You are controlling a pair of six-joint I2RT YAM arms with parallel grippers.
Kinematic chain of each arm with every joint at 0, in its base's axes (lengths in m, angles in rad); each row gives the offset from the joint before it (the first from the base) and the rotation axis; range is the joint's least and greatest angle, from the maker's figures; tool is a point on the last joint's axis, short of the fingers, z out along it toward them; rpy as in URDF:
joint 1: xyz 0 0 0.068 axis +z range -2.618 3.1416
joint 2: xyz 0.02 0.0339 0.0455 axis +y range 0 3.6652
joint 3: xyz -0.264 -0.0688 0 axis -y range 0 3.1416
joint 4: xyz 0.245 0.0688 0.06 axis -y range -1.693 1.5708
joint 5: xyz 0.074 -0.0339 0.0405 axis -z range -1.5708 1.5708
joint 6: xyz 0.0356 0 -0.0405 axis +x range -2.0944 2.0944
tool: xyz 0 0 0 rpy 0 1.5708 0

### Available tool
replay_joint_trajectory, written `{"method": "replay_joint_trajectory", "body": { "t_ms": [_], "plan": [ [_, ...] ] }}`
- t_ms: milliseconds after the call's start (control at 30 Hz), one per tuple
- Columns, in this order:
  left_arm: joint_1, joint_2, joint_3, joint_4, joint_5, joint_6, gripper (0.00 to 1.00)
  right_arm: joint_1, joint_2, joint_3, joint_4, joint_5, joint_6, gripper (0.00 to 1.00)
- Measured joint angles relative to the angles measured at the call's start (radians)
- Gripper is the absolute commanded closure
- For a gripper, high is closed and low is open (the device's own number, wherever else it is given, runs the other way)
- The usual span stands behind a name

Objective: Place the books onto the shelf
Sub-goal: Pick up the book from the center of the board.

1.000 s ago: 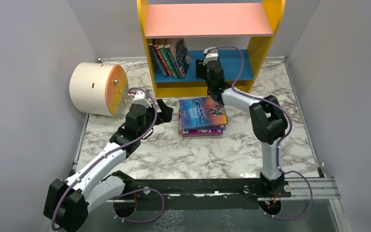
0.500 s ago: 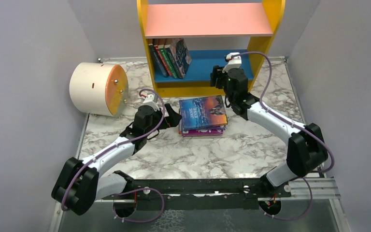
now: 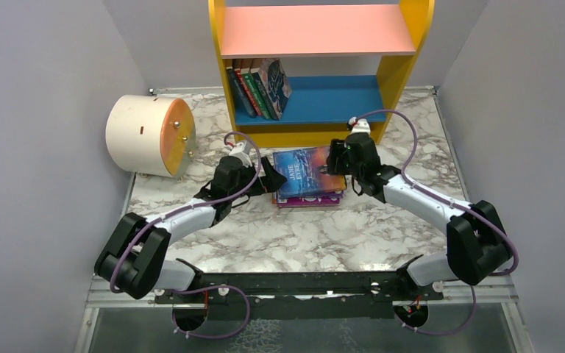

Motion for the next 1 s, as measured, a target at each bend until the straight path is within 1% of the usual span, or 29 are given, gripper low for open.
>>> {"method": "replay_joint_trajectory", "body": {
  "t_ms": [233,500,800,867,1000],
  "plan": [
    [0.0,0.055,0.029,0.037,0.032,-0.014,0.05,-0.001,-0.008,-0.058,-0.002,-0.065,0.044,0.41],
    [0.0,0.123,0.058,0.074,0.055,-0.025,0.05,-0.01,-0.044,-0.098,0.016,-0.144,0.049,0.49],
    [0.0,0.159,0.071,0.108,0.07,-0.034,0.05,-0.003,-0.069,-0.126,0.05,-0.232,0.049,0.5],
    [0.0,0.159,0.071,0.113,0.071,-0.034,0.06,0.001,-0.069,-0.126,0.061,-0.248,0.049,0.5],
    [0.005,0.158,0.069,0.114,0.069,-0.034,0.12,0.004,-0.061,-0.126,0.08,-0.268,0.044,0.5]
  ]
}}
